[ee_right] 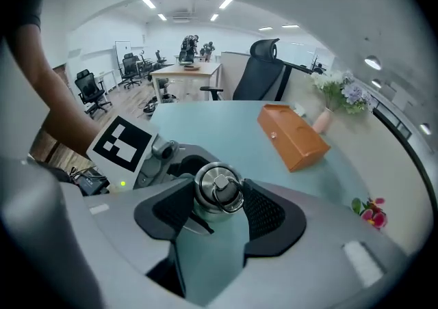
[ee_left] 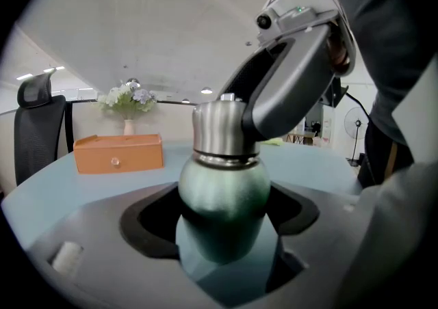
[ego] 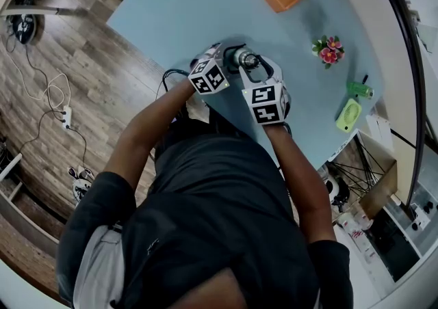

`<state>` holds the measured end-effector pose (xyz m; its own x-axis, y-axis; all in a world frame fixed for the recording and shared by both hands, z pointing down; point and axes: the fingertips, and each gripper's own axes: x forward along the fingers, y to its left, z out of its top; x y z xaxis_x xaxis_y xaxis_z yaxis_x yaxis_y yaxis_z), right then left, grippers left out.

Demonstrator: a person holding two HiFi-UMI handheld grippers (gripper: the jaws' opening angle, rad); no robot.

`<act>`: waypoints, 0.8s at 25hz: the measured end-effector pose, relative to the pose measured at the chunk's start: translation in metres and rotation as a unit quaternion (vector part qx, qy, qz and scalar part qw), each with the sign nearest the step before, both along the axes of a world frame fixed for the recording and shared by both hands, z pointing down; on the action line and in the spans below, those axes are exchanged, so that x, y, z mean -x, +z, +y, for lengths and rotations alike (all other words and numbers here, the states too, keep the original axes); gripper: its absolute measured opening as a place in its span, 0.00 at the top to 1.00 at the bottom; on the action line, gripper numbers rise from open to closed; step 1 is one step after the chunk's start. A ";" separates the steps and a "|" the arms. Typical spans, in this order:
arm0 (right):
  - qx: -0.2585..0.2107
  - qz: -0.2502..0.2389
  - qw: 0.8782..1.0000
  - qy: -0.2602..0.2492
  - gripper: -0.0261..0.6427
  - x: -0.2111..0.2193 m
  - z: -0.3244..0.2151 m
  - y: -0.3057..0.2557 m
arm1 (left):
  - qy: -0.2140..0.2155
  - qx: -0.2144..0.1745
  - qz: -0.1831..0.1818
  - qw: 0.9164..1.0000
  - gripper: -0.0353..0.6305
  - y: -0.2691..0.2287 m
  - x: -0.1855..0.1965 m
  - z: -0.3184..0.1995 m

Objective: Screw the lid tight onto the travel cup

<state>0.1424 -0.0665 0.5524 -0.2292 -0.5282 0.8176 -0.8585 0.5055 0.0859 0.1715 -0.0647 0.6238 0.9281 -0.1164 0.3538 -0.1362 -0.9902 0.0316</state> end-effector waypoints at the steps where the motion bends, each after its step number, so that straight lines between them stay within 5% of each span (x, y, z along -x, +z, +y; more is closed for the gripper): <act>1: 0.000 0.000 1.000 -0.001 0.62 0.000 0.000 0.000 | 0.000 0.000 0.000 1.000 0.32 0.000 0.000 0.000; 12: 0.023 -0.001 0.999 -0.029 0.62 0.001 0.003 0.000 | 0.001 -0.001 0.004 1.000 0.32 -0.001 0.000 0.001; 16: 0.019 0.030 0.989 -0.142 0.58 0.003 0.005 -0.011 | 0.001 -0.001 0.005 1.000 0.32 -0.001 -0.001 0.000; 18: 0.012 0.055 0.971 -0.233 0.58 0.008 0.005 -0.018 | 0.002 -0.002 0.006 1.000 0.32 -0.001 0.000 0.000; 20: 0.019 0.077 0.940 -0.332 0.58 0.013 0.009 -0.020 | 0.002 -0.002 0.006 1.000 0.32 -0.001 0.000 0.000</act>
<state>0.1289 -0.0577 0.5325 -0.3754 -0.2801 0.8835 -0.3308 0.9309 0.1546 0.1716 -0.0644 0.6231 0.9326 -0.1144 0.3423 -0.1320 -0.9908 0.0287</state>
